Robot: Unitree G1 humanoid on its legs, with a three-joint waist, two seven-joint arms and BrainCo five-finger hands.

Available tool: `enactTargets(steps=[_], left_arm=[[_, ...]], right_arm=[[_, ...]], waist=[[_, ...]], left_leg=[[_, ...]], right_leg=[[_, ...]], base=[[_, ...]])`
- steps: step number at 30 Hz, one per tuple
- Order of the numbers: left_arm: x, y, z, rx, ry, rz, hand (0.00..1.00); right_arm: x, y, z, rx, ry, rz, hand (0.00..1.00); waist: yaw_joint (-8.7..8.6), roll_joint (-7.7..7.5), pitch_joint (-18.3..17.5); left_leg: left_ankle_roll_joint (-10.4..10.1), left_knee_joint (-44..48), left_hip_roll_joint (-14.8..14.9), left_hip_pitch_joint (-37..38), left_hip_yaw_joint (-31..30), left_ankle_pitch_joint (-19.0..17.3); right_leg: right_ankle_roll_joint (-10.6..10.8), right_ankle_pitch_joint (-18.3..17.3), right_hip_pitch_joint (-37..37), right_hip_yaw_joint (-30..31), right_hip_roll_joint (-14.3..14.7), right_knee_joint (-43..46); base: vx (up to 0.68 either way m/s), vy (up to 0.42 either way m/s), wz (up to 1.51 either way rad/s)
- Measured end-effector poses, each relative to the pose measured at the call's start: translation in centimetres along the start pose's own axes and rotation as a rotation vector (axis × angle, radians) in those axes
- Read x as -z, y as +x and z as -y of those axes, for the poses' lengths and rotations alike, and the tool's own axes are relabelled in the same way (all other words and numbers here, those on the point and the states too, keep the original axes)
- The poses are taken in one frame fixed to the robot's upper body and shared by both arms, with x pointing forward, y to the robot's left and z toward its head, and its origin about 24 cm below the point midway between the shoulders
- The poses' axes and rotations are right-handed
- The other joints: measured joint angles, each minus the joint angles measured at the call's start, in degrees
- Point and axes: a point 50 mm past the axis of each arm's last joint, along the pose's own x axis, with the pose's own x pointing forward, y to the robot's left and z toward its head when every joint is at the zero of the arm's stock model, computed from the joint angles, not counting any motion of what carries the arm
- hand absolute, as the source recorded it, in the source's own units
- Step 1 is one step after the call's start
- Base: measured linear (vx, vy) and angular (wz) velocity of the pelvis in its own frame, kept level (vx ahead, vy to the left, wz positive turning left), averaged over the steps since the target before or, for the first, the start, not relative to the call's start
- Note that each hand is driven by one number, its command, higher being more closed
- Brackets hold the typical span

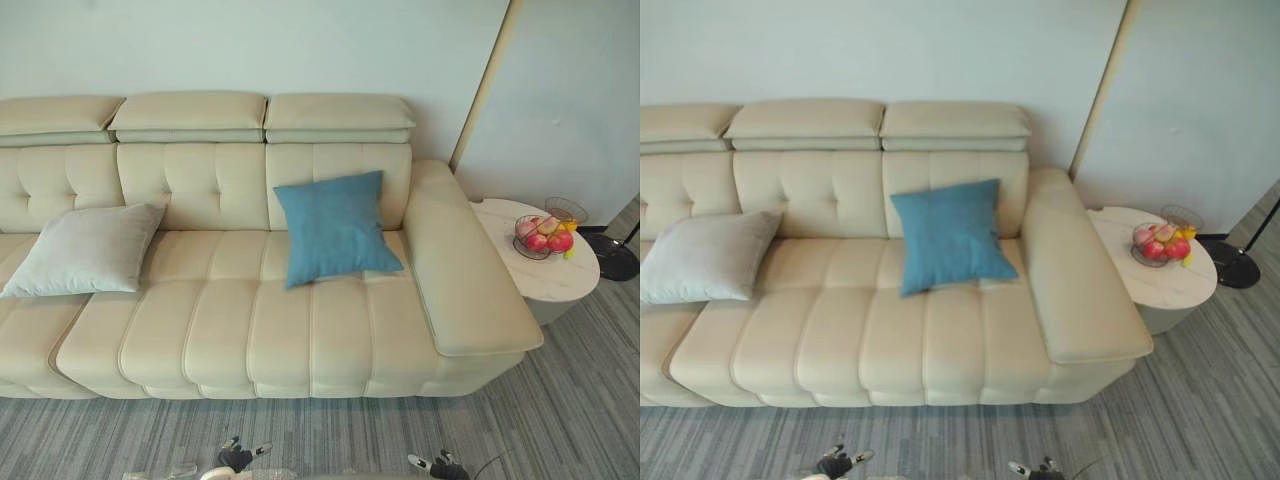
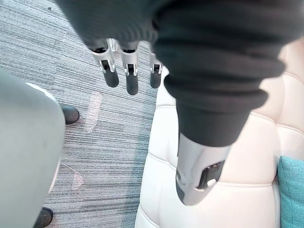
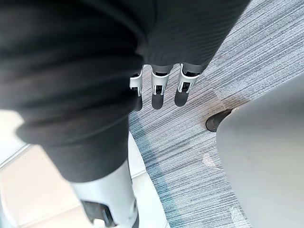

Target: Pick up cushions and gather them together orderly.

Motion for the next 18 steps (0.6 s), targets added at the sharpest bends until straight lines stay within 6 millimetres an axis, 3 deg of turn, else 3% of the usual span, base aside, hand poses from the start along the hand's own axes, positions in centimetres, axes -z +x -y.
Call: enactTargets(steps=[7,10,13,16,18], left_arm=[[0.0,0.0,0.1,0.007,0.001,-0.003,0.0],[-0.3,0.1,0.2,0.02,0.001,0.007,0.0],[-0.9,0.2,0.1,0.013,-0.024,0.026,0.0],[-0.8,0.2,1.3,0.038,-0.037,0.02,0.0],[-0.9,0.2,1.2,0.037,-0.028,0.025,0.0]], right_arm=[[-0.2,0.0,0.0,-0.007,-0.044,0.007,0.0],[-0.5,0.1,-0.2,-0.016,-0.056,0.018,0.0],[-0.9,0.2,-0.9,-0.043,-0.108,0.027,0.0],[-1.6,0.3,-1.0,-0.053,-0.152,0.05,0.0],[-2.2,0.3,-1.5,-0.073,-0.197,0.078,0.0]], waist=[[-0.07,-0.01,0.6],[-0.12,0.0,1.5],[0.31,-1.07,2.8],[0.18,1.02,2.5],[0.34,0.75,2.6]], left_leg=[[0.0,-1.1,0.1,1.7,1.7,0.1],[-0.5,-0.8,0.7,2.9,4.3,-0.3],[-0.4,4.4,1.0,2.3,3.4,-1.4],[-1.2,5.0,2.9,2.6,5.2,-5.7],[-1.3,5.0,3.2,2.7,10.3,-6.2]], right_leg=[[0.0,0.0,0.3,1.2,0.1,0.2],[0.0,0.0,-0.1,3.8,0.8,0.9],[-0.1,0.1,-1.2,8.6,1.3,2.0],[0.3,1.2,-4.4,13.8,4.0,2.3],[0.4,3.2,-7.0,18.5,5.2,1.9]], base=[[0.0,0.001,-0.1],[-0.02,0.005,-0.42],[-0.05,-0.038,-0.77],[-0.04,-0.011,-1.11],[-0.05,0.035,-1.27]])
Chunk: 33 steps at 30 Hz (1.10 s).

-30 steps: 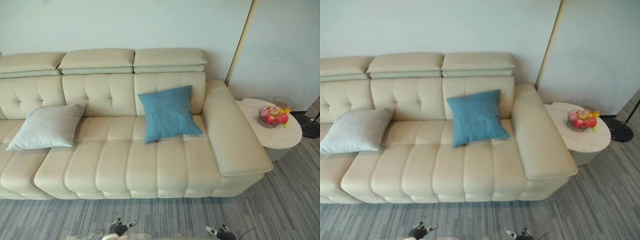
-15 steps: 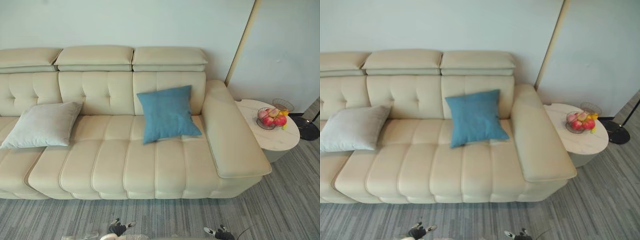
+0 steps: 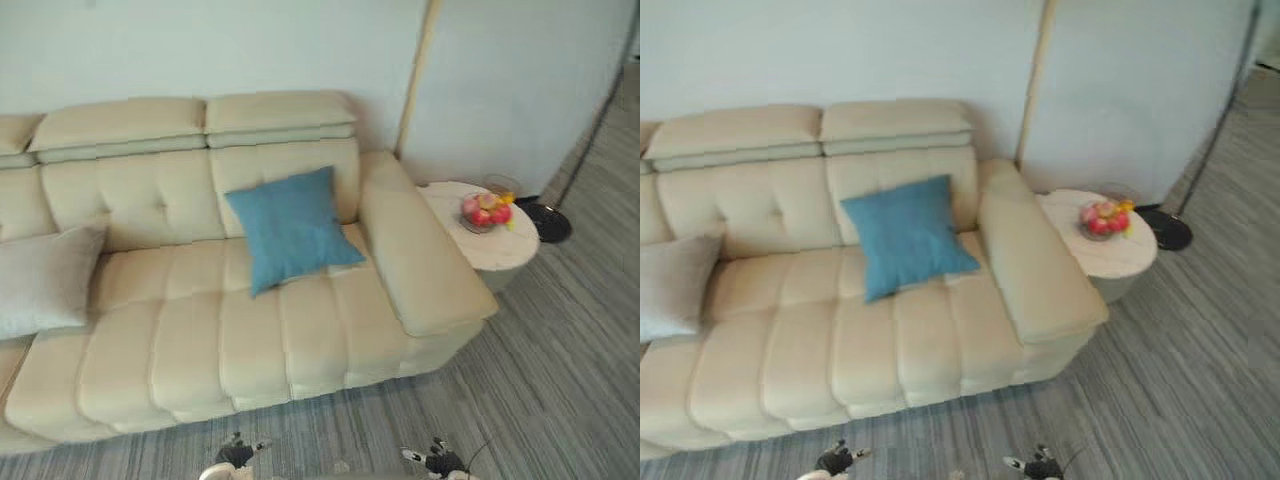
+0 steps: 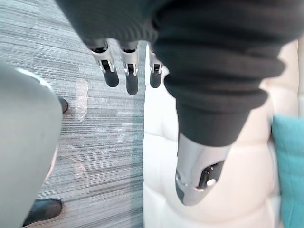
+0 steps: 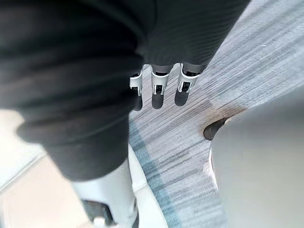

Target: Pick up cushions and gather them together orderly.

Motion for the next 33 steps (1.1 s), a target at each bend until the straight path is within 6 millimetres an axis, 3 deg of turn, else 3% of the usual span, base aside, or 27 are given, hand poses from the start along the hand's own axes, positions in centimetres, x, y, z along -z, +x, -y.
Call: enactTargets(steps=[1,2,3,5,6,8,9,10,13,14,15,16,17,18,19,21,25,27,29,30,31,32,33], left_arm=[[-0.1,0.0,-0.1,-0.001,0.007,0.004,0.0],[-0.7,0.2,-0.1,0.002,0.024,0.021,0.0],[-1.0,0.2,-0.1,0.001,0.026,0.029,0.0],[-1.5,0.3,0.1,0.005,0.03,0.046,0.0],[-1.5,0.3,0.1,0.006,0.03,0.05,0.0],[-1.2,0.1,-0.1,0.003,0.042,0.05,0.0],[-0.9,0.0,-0.1,0.003,0.04,0.042,0.0],[-0.7,0.0,0.3,0.012,0.033,0.039,0.0],[-0.5,0.0,0.7,0.025,0.044,0.023,0.0],[-0.3,0.0,0.9,0.038,0.063,0.011,0.0],[-0.3,0.0,0.9,0.044,0.055,0.01,0.0],[-0.2,0.0,0.8,0.042,0.048,0.007,0.0],[-0.6,0.1,0.4,0.027,0.021,0.017,0.0],[-0.9,0.1,0.6,0.03,0.012,0.034,0.0],[-0.9,0.1,0.5,0.027,0.012,0.037,0.0],[-0.9,0.1,0.3,0.022,-0.005,0.042,0.0],[-1.8,0.1,0.6,0.024,-0.038,0.096,0.0],[-2.0,0.1,0.5,0.008,-0.082,0.107,0.0],[-1.8,-0.1,0.2,-0.012,-0.125,0.111,0.0],[-1.6,-0.1,0.1,-0.015,-0.126,0.107,0.0],[-1.5,-0.2,-0.6,-0.034,-0.125,0.107,0.0],[-1.6,-0.2,-0.9,-0.043,-0.129,0.109,0.0],[-1.6,-0.1,-1.0,-0.044,-0.128,0.105,0.0]], right_arm=[[-0.3,0.1,-0.2,-0.008,-0.01,0.008,0.0],[-1.0,0.3,-0.7,-0.024,-0.03,0.024,0.0],[-1.1,0.3,-0.9,-0.029,-0.034,0.028,0.0],[-1.6,0.4,-1.2,-0.033,-0.037,0.044,0.0],[-1.7,0.4,-1.2,-0.034,-0.038,0.05,0.0],[-1.9,0.3,-1.5,-0.044,-0.073,0.073,0.0],[-2.0,0.3,-1.5,-0.045,-0.077,0.077,0.0],[-2.4,0.4,-1.4,-0.04,-0.076,0.089,0.0],[-2.7,0.5,-0.8,-0.026,-0.077,0.09,0.0],[-2.8,0.6,-0.6,-0.02,-0.077,0.081,0.0],[-2.6,0.6,-0.3,-0.011,-0.069,0.075,0.0],[-2.6,0.6,-0.4,-0.013,-0.067,0.074,0.0],[-2.8,0.7,-0.4,-0.013,-0.073,0.077,0.0],[-2.8,0.8,-0.3,-0.012,-0.075,0.066,0.0],[-2.4,0.7,-0.3,-0.012,-0.076,0.051,0.0],[-2.0,0.7,-0.4,-0.013,-0.075,0.027,0.0],[-1.8,0.7,-0.5,-0.018,-0.079,0.02,0.0],[-2.1,0.7,-0.7,-0.021,-0.077,0.033,0.0],[-2.4,0.7,-1.1,-0.031,-0.071,0.052,0.0],[-2.3,0.6,-1.2,-0.034,-0.068,0.048,0.0],[-1.4,0.4,-1.8,-0.048,-0.055,0.029,0.0],[-1.1,0.3,-2.7,-0.071,-0.047,0.023,0.0],[-1.0,0.2,-2.9,-0.081,-0.049,0.02,0.0]], waist=[[-0.01,0.04,0.0],[-0.02,-0.51,0.8],[0.03,-0.14,1.3],[-0.18,-0.7,1.8],[-0.19,-0.75,1.8],[-0.14,-0.77,1.8],[-0.33,-0.5,1.7],[-0.72,0.22,1.1],[-1.6,1.14,1.4],[-2.1,1.56,1.6],[-2.31,1.86,1.9],[-2.24,1.77,2.1],[-2.0,1.76,3.6],[-1.72,2.13,4.1],[-1.49,1.8,4.3],[-0.74,1.61,4.4],[1.52,1.53,4.4],[1.66,1.61,4.4],[2.21,1.53,3.5],[2.71,1.38,2.7],[3.45,-0.35,1.2],[3.68,-2.13,0.6],[3.7,-2.23,0.6]], left_leg=[[0.0,0.0,0.3,0.2,2.8,-0.2],[-0.1,-0.1,1.5,0.9,7.4,-0.3],[-0.2,0.0,2.0,1.1,9.5,-0.3],[-0.3,0.0,3.0,3.5,16.7,-0.3],[-0.3,0.1,3.2,4.6,18.8,-0.3],[-0.4,0.5,3.4,8.0,25.5,-0.2],[-0.5,0.9,3.6,8.2,26.6,-0.1],[-1.2,1.0,3.9,8.4,28.8,0.4],[-4.3,2.3,5.5,9.9,31.0,2.4],[-4.6,7.6,7.3,9.4,30.6,2.8],[-2.9,19.2,11.0,6.9,27.8,4.4],[-0.8,23.5,12.1,5.6,26.0,4.9],[5.2,35.3,13.4,0.8,17.9,1.8],[3.4,40.7,10.8,-3.5,9.7,-1.5],[2.8,41.2,9.1,-5.5,6.6,-2.8],[2.3,34.7,3.6,-10.9,-1.4,-4.6],[1.3,19.9,-0.4,-18.9,-12.4,-3.9],[0.4,13.4,-1.7,-21.0,-16.8,-1.3],[2.0,10.8,-2.3,-21.9,-19.5,3.6],[1.7,11.1,-2.5,-21.6,-19.0,4.7],[1.7,11.6,-2.4,-20.5,-13.4,3.0],[3.0,12.0,-2.5,-17.9,-9.0,1.8],[3.4,12.0,-2.4,-16.5,-7.7,1.5]], right_leg=[[0.0,1.2,-1.1,1.1,0.5,0.1],[-1.0,3.1,-3.0,-1.5,1.3,0.4],[-1.9,3.6,-4.0,-5.1,1.3,0.9],[-7.3,1.0,-7.3,-23.2,-2.1,6.8],[-8.0,0.7,-7.5,-28.2,-3.6,8.5],[-11.1,-2.1,-7.9,-45.7,-7.3,13.9],[-12.0,-3.8,-7.9,-49.0,-7.9,14.9],[-11.2,-5.3,-7.8,-53.7,-9.1,16.2],[-11.9,-6.0,-10.1,-48.1,-4.2,16.2],[-12.4,-6.8,-10.7,-45.0,-2.2,16.6],[-13.1,-7.2,-10.4,-41.0,-0.3,16.4],[-13.5,-7.3,-10.0,-39.8,0.3,16.1],[-14.0,-7.5,-7.6,-35.8,2.2,14.6],[-14.0,-7.6,-5.1,-32.2,3.7,13.0],[-13.8,-7.7,-3.7,-30.4,4.3,12.1],[-13.0,-7.9,0.3,-23.6,5.7,9.6],[-12.9,-9.4,3.3,-12.3,8.6,7.9],[-12.9,-10.6,4.2,-7.5,9.4,8.1],[-12.7,-13.6,4.7,-0.2,10.4,10.4],[-12.6,-14.6,4.3,1.5,10.4,11.5],[-10.3,-16.7,3.4,3.8,8.8,15.4],[-5.8,-16.8,2.0,2.6,7.4,21.0],[-3.9,-16.0,1.7,1.1,6.7,22.1]], base=[[-0.05,-0.001,-1.52],[-0.04,-0.01,-1.52],[-0.02,-0.035,-1.61],[-0.01,-0.036,-1.46],[0.01,-0.029,-1.52],[0.04,-0.073,-1.64],[0.1,-0.181,-1.51],[0.13,-0.167,-1.31],[0.19,-0.195,-1.43],[0.28,-0.255,-1.58],[0.3,-0.248,-1.5],[0.31,-0.219,-1.56],[0.24,-0.124,-1.49],[0.24,-0.102,-1.66],[0.25,-0.053,-1.62],[0.25,-0.016,-1.62],[0.3,0.078,-1.66],[0.35,0.172,-1.45],[0.46,0.268,-1.67],[0.63,0.348,-1.81],[0.65,0.32,-1.79],[0.55,0.25,-1.68],[0.46,0.213,-1.61]])
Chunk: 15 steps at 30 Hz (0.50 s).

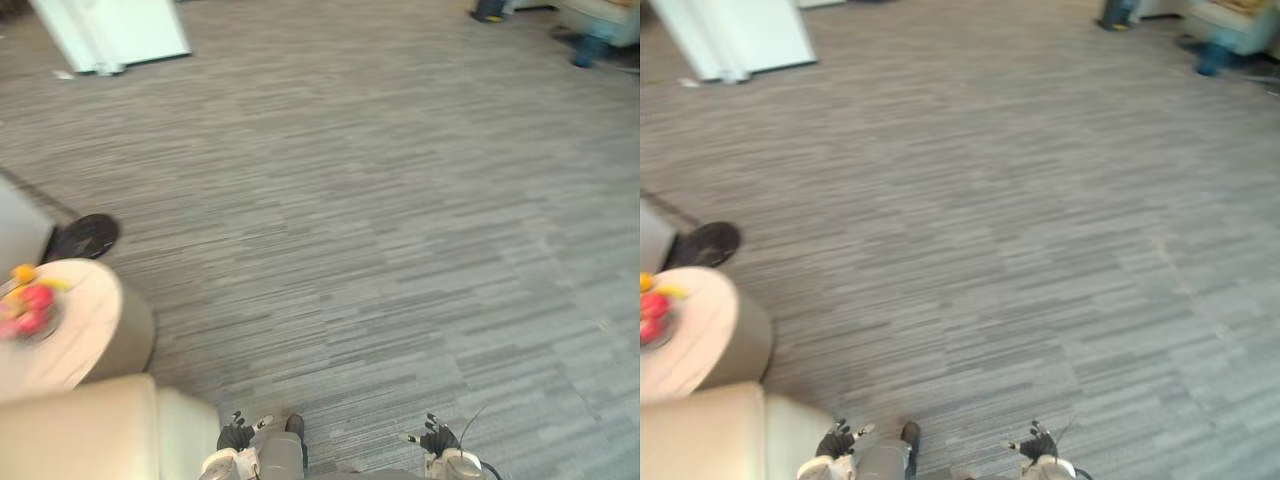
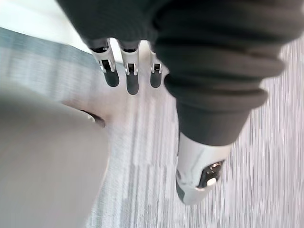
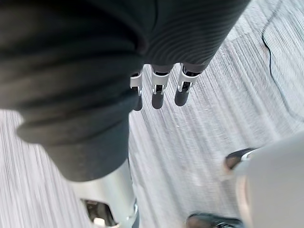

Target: Pick up cushions and gather them together orderly.

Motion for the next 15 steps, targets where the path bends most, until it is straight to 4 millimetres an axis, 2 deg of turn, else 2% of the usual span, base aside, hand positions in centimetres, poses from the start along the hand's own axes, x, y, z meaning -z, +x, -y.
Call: enactTargets(steps=[1,2,3,4,5,6,7,8,9,10,11,12,14,15], left_arm=[[0.2,0.0,0.1,0.004,0.005,-0.008,0.0],[0.2,0.0,0.5,0.019,0.017,-0.012,0.0],[0.4,0.0,0.8,0.031,0.034,-0.021,0.0],[0.2,0.1,1.4,0.055,0.067,-0.022,0.0],[-0.3,0.3,2.0,0.08,0.095,-0.012,0.0],[-0.5,0.4,2.2,0.087,0.107,-0.009,0.0],[-1.8,0.8,2.9,0.115,0.146,0.026,0.0],[-2.5,1.0,3.3,0.13,0.17,0.045,0.0],[-2.9,1.1,3.5,0.144,0.2,0.055,0.0],[-2.9,1.1,3.5,0.145,0.209,0.053,0.0],[-2.5,1.1,2.8,0.139,0.24,0.037,0.0],[-1.8,0.9,3.3,0.147,0.234,0.011,0.0],[-1.2,0.7,3.7,0.158,0.227,-0.003,0.0],[-0.9,0.6,3.9,0.157,0.212,-0.01,0.0]], right_arm=[[0.0,0.0,-0.4,-0.018,-0.002,0.002,0.0],[-0.4,0.0,-0.5,-0.022,-0.001,0.022,0.0],[-0.5,0.0,-0.5,-0.022,-0.001,0.028,0.0],[-0.9,0.1,-0.4,-0.021,-0.001,0.041,0.0],[-0.8,0.1,-0.2,-0.015,0.005,0.043,0.0],[-0.9,0.1,-0.2,-0.013,0.008,0.046,0.0],[-1.2,0.1,0.0,-0.008,0.01,0.055,0.0],[-1.5,0.2,0.2,-0.004,0.005,0.062,0.0],[-1.9,0.3,0.6,0.004,-0.004,0.068,0.0],[-1.8,0.3,0.7,0.007,-0.006,0.066,0.0],[-1.2,0.2,1.1,0.017,-0.007,0.048,0.0],[-1.3,0.2,2.1,0.045,0.0,0.045,0.0],[-1.3,0.2,2.9,0.074,0.031,0.043,0.0],[-1.0,0.1,3.2,0.084,0.038,0.034,0.0]], waist=[[0.26,0.15,0.2],[0.47,1.14,0.6],[0.52,1.97,0.7],[0.3,2.06,0.7],[0.04,2.76,0.7],[-0.07,2.75,0.7],[-0.99,2.53,0.7],[-1.66,2.54,0.7],[-2.48,2.53,1.0],[-2.69,2.32,1.0],[-2.96,0.72,1.2],[-2.94,2.95,1.6],[-3.15,3.45,2.0],[-3.16,4.16,2.4]], left_leg=[[0.6,-0.3,0.4,3.5,2.6,-0.4],[1.8,-1.8,0.9,7.7,3.6,-1.1],[2.1,-3.0,1.1,9.7,4.7,-1.3],[2.1,-5.8,1.3,13.9,6.8,-1.3],[2.4,-8.2,1.6,16.6,7.3,-1.5],[2.5,-8.9,1.9,17.3,7.4,-1.5],[2.5,-9.8,2.8,17.5,7.4,-1.5],[2.5,-10.5,3.4,17.7,7.4,-1.5],[2.5,-11.6,3.8,18.7,7.5,-1.5],[2.4,-11.8,3.6,19.2,7.6,-1.5],[1.8,-11.9,2.0,21.4,7.1,-1.9],[0.8,-10.4,4.2,23.2,6.3,-2.3],[-1.3,-5.2,4.9,21.9,4.8,-1.0],[-3.5,2.6,6.1,19.7,3.7,0.5]], right_leg=[[4.7,2.4,-1.1,-3.9,-0.9,5.1],[6.7,3.1,-4.4,-10.6,-2.4,11.6],[5.7,2.7,-5.6,-14.8,-3.7,13.9],[2.1,0.7,-6.6,-22.8,-6.5,15.3],[-0.2,-0.7,-7.7,-29.3,-8.0,13.8],[-0.6,-0.8,-8.3,-31.4,-8.2,12.4],[-0.9,-0.5,-10.4,-36.5,-8.3,7.3],[-1.5,0.7,-12.2,-38.8,-8.2,3.7],[-2.1,4.3,-14.4,-39.8,-8.0,-1.6],[-2.5,6.0,-14.7,-39.7,-7.9,-4.0],[-6.1,15.0,-14.2,-38.2,-8.6,-10.1],[-7.4,13.6,-12.5,-38.3,-6.6,-8.4],[-7.7,11.5,-11.3,-37.9,-5.8,-8.8],[-8.5,10.9,-9.4,-37.3,-4.7,-9.7]], base=[[0.39,0.186,-1.67],[0.46,0.223,-1.73],[0.34,0.16,-1.5],[0.32,0.14,-1.11],[0.32,0.109,-0.88],[0.31,0.043,-0.51],[0.32,-0.017,-0.18],[0.41,-0.065,-0.18],[0.37,-0.09,-0.13],[0.41,-0.141,-0.2],[0.43,-0.162,-0.42],[0.51,-0.21,-0.45],[0.37,-0.175,-0.35],[0.32,-0.151,-0.38]])
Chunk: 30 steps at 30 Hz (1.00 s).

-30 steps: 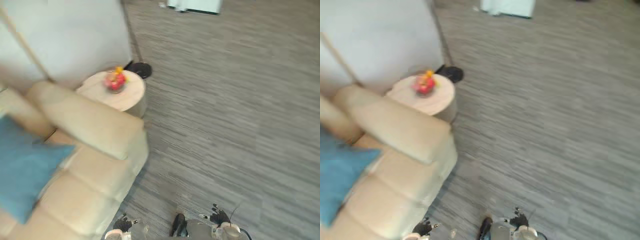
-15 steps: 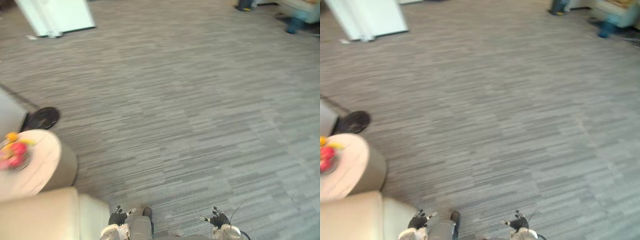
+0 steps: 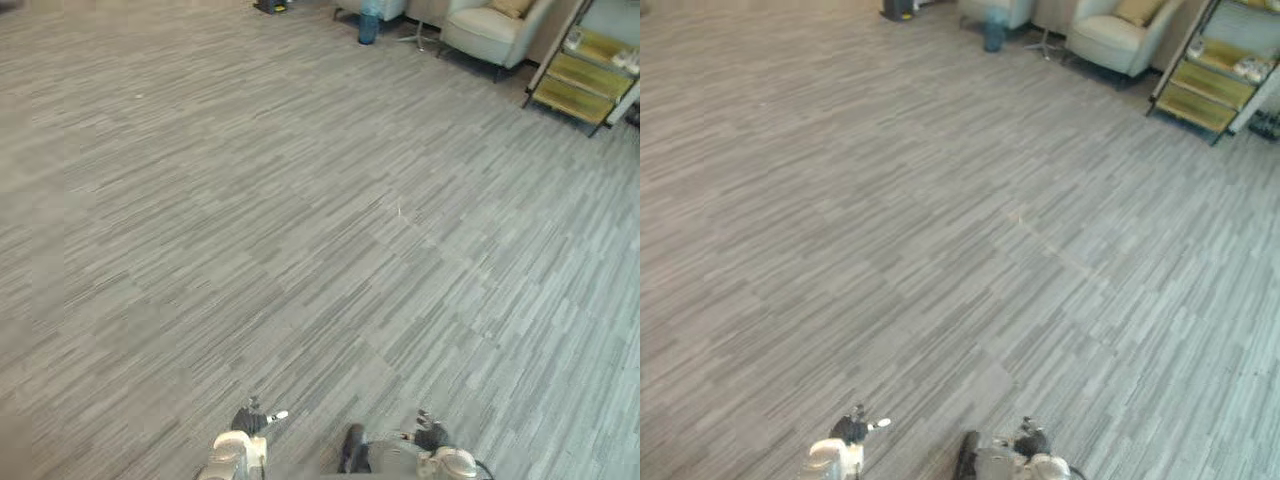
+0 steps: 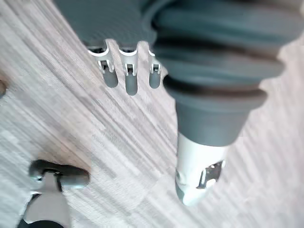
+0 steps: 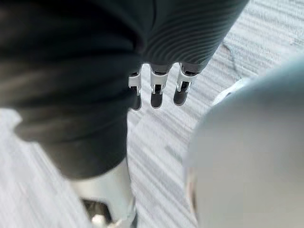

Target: Pick up cushions and gather them together orderly.

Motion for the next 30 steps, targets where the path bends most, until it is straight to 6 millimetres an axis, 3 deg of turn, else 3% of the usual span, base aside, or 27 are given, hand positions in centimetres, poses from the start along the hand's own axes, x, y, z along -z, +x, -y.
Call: enactTargets(steps=[1,2,3,5,7,9,10,11,12,13,14,15,16,17,18,19,20,21,22,25,28,29,30], left_arm=[[0.2,0.0,0.2,0.001,-0.014,-0.006,0.0],[-0.1,0.0,0.4,0.003,-0.017,0.007,0.0],[-0.2,0.0,0.6,0.009,-0.021,0.016,0.0],[-0.5,0.0,0.9,0.018,-0.018,0.028,0.0],[-0.7,0.0,1.1,0.022,-0.014,0.034,0.0],[-1.0,0.0,1.0,0.021,-0.011,0.048,0.0],[-1.1,0.0,1.2,0.026,-0.005,0.056,0.0],[-1.2,0.0,1.3,0.03,-0.001,0.06,0.0],[-1.2,0.0,1.3,0.034,0.006,0.062,0.0],[-1.2,0.0,1.4,0.042,0.028,0.065,0.0],[-0.9,-0.1,1.1,0.034,0.03,0.055,0.0],[-0.9,-0.1,0.9,0.031,0.032,0.055,0.0],[-1.1,0.0,0.7,0.025,0.028,0.06,0.0],[-1.0,0.0,0.7,0.024,0.024,0.054,0.0],[-1.0,0.0,0.6,0.022,0.03,0.051,0.0],[-0.9,0.0,0.5,0.021,0.037,0.039,0.0],[-0.6,0.0,0.7,0.027,0.04,0.027,0.0],[-0.6,0.0,0.8,0.029,0.037,0.026,0.0],[-0.4,-0.1,0.8,0.029,0.032,0.019,0.0],[0.1,-0.1,0.4,0.018,0.029,-0.004,0.0],[0.6,-0.2,-0.1,0.012,0.053,-0.027,0.0],[0.8,-0.2,-0.3,0.004,0.048,-0.037,0.0],[1.0,-0.3,0.0,0.008,0.034,-0.042,0.0]], right_arm=[[0.2,-0.1,0.1,0.002,-0.002,-0.007,0.0],[0.5,-0.2,-0.3,-0.011,-0.009,-0.013,0.0],[0.5,-0.2,-0.4,-0.016,-0.009,-0.014,0.0],[0.4,-0.1,-0.9,-0.026,0.0,-0.01,0.0],[0.2,-0.1,-0.9,-0.024,0.028,-0.005,0.0],[0.1,0.0,-1.1,-0.021,0.066,-0.005,0.0],[0.3,-0.1,-1.0,-0.01,0.097,-0.008,0.0],[0.4,-0.1,-0.9,0.001,0.099,-0.011,0.0],[0.5,-0.1,-0.8,0.003,0.098,-0.013,0.0],[0.8,-0.2,-0.5,0.014,0.095,-0.023,0.0],[1.2,-0.4,-1.0,0.005,0.102,-0.034,0.0],[1.4,-0.4,-1.1,0.003,0.103,-0.038,0.0],[2.0,-0.6,-1.2,0.001,0.101,-0.053,0.0],[2.0,-0.7,-1.3,-0.013,0.089,-0.049,0.0],[1.4,-0.6,-1.5,-0.022,0.084,-0.024,0.0],[0.9,-0.6,-1.5,-0.025,0.084,0.0,0.0],[0.8,-0.6,-1.5,-0.023,0.084,0.014,0.0],[0.7,-0.6,-1.4,-0.022,0.083,0.016,0.0],[0.6,-0.6,-1.2,-0.019,0.079,0.017,0.0],[0.1,-0.4,-1.2,-0.021,0.091,0.028,0.0],[0.1,-0.2,-0.6,-0.004,0.092,0.01,0.0],[0.8,-0.4,0.0,0.021,0.126,-0.004,0.0],[0.5,-0.3,0.1,0.023,0.12,0.001,0.0]], waist=[[0.14,0.05,0.1],[0.46,-0.11,0.2],[0.59,-0.57,0.6],[0.93,-0.78,0.7],[1.02,-0.74,0.4],[1.28,-0.73,0.3],[1.32,-0.61,0.3],[1.84,-0.41,0.2],[2.01,-0.21,0.0],[2.89,-0.1,-0.5],[3.27,-1.16,-2.0],[3.21,-1.71,-2.2],[3.31,-3.06,-2.6],[3.68,-3.17,-2.4],[3.66,-3.41,-1.5],[2.96,-3.43,-0.7],[1.8,-3.02,-0.6],[1.68,-3.03,-0.5],[1.48,-2.85,-0.5],[0.88,-2.61,-0.4],[-0.1,-2.09,0.0],[-0.56,-2.43,0.0],[-0.63,-1.21,-0.1]], left_leg=[[-0.9,7.1,0.7,-2.6,-0.6,2.2],[-0.4,18.8,1.5,-7.1,-3.2,4.5],[-0.1,27.2,1.8,-10.3,-3.8,2.0],[1.5,31.1,1.7,-14.3,-3.4,-1.9],[2.3,27.2,1.0,-18.4,-3.2,-4.5],[2.8,17.0,-1.2,-21.5,-3.7,-5.3],[2.7,8.2,-4.0,-23.3,-6.7,-5.0],[1.8,-1.2,-6.7,-24.0,-11.1,-2.7],[1.4,-3.9,-7.3,-24.1,-12.4,-1.8],[1.8,-4.8,-8.2,-24.2,-14.7,3.4],[3.4,-2.9,-9.6,-24.3,-13.1,2.8],[3.6,-2.8,-9.9,-24.0,-12.2,1.9],[3.8,-2.8,-10.5,-22.5,-9.7,0.6],[4.8,-3.0,-10.6,-19.6,-7.1,-1.0],[5.4,-4.2,-10.9,-15.5,-5.6,-1.8],[5.8,-5.6,-11.2,-12.2,-5.4,-2.4],[5.9,-7.5,-11.1,-8.1,-5.2,-2.9],[6.0,-8.8,-10.9,-5.9,-4.8,-3.0],[5.7,-12.4,-10.0,-1.9,-4.3,-3.5],[4.8,-16.3,-7.6,2.3,-4.3,-5.1],[4.3,-16.4,-6.4,3.2,-5.3,-6.1],[3.5,-13.9,-5.9,4.8,-7.7,-6.9],[3.4,-11.6,-4.9,4.7,-8.1,-6.9]], right_leg=[[-0.1,-0.4,1.7,1.0,0.5,-0.9],[-0.2,-0.9,4.9,2.9,1.1,-3.0],[-0.5,-1.5,8.1,5.0,1.6,-4.5],[-0.4,-2.0,12.5,8.3,1.8,-6.9],[0.0,-2.3,14.9,11.0,1.7,-8.6],[0.9,-3.0,16.1,13.9,1.2,-9.7],[1.3,-3.8,17.1,15.8,0.7,-10.4],[2.0,-5.0,17.8,18.0,0.2,-10.9],[2.4,-5.3,18.1,18.7,0.3,-11.1],[3.5,-6.6,18.7,21.2,0.1,-11.2],[4.8,-8.5,19.1,23.3,-1.6,-10.4],[5.5,-8.7,19.1,23.6,-2.3,-9.3],[6.9,-9.9,17.4,24.5,-3.4,-4.6],[9.5,-10.2,12.4,24.5,-3.9,8.7],[15.0,-7.5,7.1,24.3,-4.6,22.9],[16.2,-6.9,3.4,23.5,-5.3,31.6],[14.7,-7.1,0.1,20.0,-6.2,38.2],[13.7,-7.7,-0.7,18.0,-6.7,38.5],[11.5,-8.9,-1.7,13.4,-7.3,35.8],[9.6,-8.5,-5.6,6.8,-6.5,19.6],[8.6,-0.5,-7.2,9.4,-3.8,4.2],[5.9,5.9,-5.8,11.0,-3.4,2.5],[5.5,5.5,-5.0,10.2,-2.6,2.8]], base=[[0.47,-0.192,-0.58],[0.42,-0.108,-0.76],[0.34,-0.089,-0.74],[0.28,-0.04,-0.76],[0.25,0.03,-0.87],[0.26,0.101,-0.8],[0.31,0.155,-0.78],[0.37,0.202,-0.79],[0.34,0.228,-0.96],[0.41,0.271,-0.92],[0.48,0.266,-0.89],[0.54,0.209,-0.75],[0.51,0.16,-0.89],[0.54,0.189,-1.11],[0.4,0.172,-0.89],[0.48,0.173,-0.38],[0.32,0.103,-0.06],[0.46,0.097,-0.01],[0.37,0.024,-0.01],[0.41,-0.028,0.01],[0.53,-0.172,0.17],[0.44,-0.198,0.26],[0.64,-0.292,0.17]])
